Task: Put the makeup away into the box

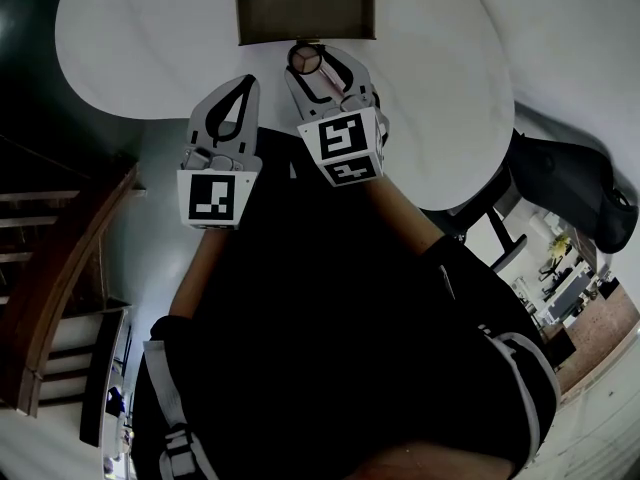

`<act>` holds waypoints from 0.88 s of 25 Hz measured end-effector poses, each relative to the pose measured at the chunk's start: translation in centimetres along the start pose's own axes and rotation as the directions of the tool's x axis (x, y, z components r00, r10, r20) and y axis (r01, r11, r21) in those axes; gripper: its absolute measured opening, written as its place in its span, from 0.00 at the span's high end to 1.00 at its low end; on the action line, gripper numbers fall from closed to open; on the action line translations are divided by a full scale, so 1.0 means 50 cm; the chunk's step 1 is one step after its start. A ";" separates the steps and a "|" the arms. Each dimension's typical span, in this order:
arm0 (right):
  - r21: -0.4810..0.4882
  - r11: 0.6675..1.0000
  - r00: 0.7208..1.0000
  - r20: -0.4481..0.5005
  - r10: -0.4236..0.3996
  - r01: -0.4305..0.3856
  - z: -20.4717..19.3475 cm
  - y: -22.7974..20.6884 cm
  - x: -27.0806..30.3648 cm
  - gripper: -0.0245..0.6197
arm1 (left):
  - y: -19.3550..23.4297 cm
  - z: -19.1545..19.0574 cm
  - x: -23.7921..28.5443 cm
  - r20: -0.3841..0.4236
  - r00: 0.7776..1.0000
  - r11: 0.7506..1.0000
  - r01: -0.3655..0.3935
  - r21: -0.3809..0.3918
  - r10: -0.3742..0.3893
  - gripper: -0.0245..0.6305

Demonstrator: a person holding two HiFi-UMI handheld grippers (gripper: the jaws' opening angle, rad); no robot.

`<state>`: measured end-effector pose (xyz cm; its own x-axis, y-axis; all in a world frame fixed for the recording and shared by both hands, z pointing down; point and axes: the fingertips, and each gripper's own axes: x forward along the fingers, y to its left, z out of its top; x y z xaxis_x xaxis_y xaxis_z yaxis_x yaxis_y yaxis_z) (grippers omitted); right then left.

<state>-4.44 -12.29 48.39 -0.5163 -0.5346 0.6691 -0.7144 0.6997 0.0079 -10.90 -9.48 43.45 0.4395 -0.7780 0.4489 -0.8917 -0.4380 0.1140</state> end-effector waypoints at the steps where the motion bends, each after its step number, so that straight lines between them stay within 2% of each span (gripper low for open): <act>1: 0.000 1.000 1.000 0.014 0.000 0.000 0.015 -0.005 -0.002 0.60 | 0.002 0.006 0.004 0.002 1.000 1.000 0.001 0.001 -0.001 0.95; 12: 0.003 1.000 0.998 0.065 -0.003 0.003 0.119 -0.067 0.022 0.60 | 0.034 0.056 0.067 0.008 1.000 1.000 0.012 0.016 -0.012 0.95; 22: -0.008 1.000 0.999 -0.047 0.001 -0.001 0.087 -0.087 0.129 0.60 | 0.068 0.042 0.107 -0.031 0.999 1.000 0.015 -0.013 -0.015 0.95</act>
<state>-6.74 -20.84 49.44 -0.4941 -0.5111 0.7033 -0.7101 0.7040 0.0128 -11.35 -16.05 44.36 0.4497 -0.7568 0.4743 -0.8863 -0.4437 0.1324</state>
